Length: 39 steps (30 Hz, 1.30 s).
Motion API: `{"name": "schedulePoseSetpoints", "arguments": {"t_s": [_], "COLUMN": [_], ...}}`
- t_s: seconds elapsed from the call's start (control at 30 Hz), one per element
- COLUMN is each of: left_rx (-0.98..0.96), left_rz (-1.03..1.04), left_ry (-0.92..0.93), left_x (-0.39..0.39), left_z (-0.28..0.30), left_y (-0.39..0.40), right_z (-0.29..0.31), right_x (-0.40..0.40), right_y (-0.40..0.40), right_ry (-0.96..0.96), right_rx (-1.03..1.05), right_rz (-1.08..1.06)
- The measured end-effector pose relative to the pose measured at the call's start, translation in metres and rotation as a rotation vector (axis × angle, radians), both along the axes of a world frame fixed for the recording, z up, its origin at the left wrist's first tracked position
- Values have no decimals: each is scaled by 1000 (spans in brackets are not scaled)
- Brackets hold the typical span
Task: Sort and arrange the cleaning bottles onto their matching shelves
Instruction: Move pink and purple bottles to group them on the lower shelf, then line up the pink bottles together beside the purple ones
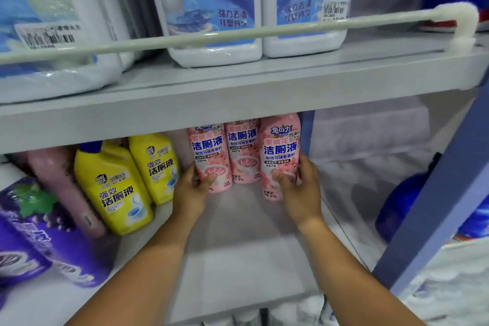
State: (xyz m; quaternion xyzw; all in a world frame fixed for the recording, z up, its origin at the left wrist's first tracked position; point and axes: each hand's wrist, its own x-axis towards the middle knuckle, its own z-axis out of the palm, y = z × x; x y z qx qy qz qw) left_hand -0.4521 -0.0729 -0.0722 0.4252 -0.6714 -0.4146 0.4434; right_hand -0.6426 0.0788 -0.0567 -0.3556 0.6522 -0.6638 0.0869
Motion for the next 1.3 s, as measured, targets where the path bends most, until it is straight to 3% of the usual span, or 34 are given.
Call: {"name": "schedulePoseSetpoints", "arguments": {"t_s": [0.27, 0.47, 0.87, 1.0, 1.13, 1.3], "left_rx": [-21, 12, 101, 146, 193, 264], "left_rz": [40, 25, -12, 67, 151, 209], "left_ry": [-114, -126, -212, -150, -4, 138], "left_x": [-5, -6, -4, -7, -1, 41], "left_z": [7, -8, -38, 10, 16, 22], "left_y": [-6, -15, -73, -15, 22, 68], "right_z": [-3, -7, -11, -15, -21, -16], "right_x": [-5, 10, -1, 1, 16, 68], "right_y": [-2, -26, -23, -20, -10, -1], "right_ry": [-55, 41, 17, -24, -177, -131], "right_rx": [-88, 14, 26, 61, 62, -13], "right_rz": [-2, -88, -35, -81, -139, 119]}}
